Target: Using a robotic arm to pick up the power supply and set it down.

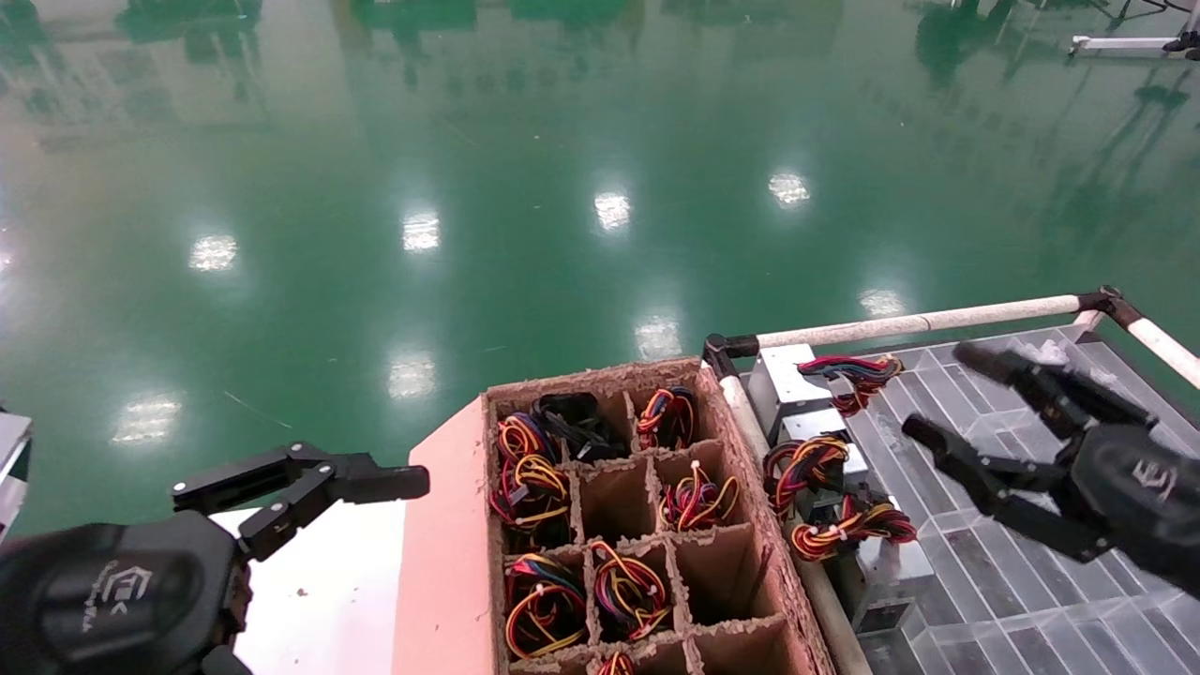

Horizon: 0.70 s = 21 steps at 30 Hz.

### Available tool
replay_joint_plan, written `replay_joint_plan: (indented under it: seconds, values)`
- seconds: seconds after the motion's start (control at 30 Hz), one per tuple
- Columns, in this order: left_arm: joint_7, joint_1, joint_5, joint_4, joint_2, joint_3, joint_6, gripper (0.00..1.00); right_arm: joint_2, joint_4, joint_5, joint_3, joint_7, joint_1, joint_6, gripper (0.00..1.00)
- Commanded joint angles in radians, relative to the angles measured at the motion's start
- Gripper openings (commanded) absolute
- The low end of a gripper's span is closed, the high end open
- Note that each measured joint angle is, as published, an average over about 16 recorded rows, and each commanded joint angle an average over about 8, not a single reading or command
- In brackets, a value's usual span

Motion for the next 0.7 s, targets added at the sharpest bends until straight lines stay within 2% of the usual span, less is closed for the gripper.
replay_joint_plan:
  seconds: [0.03, 0.7]
  values:
    - [0.0, 0.0, 0.0, 0.0, 0.0, 0.0, 0.0, 1.0, -0.001, 0.022, 0.001, 0.006, 0.022, -0.004, 0.001, 1.0]
    - [0.0, 0.0, 0.0, 0.0, 0.0, 0.0, 0.0, 1.0, 0.013, 0.339, -0.092, 0.069, 0.269, -0.023, 0.032, 1.0]
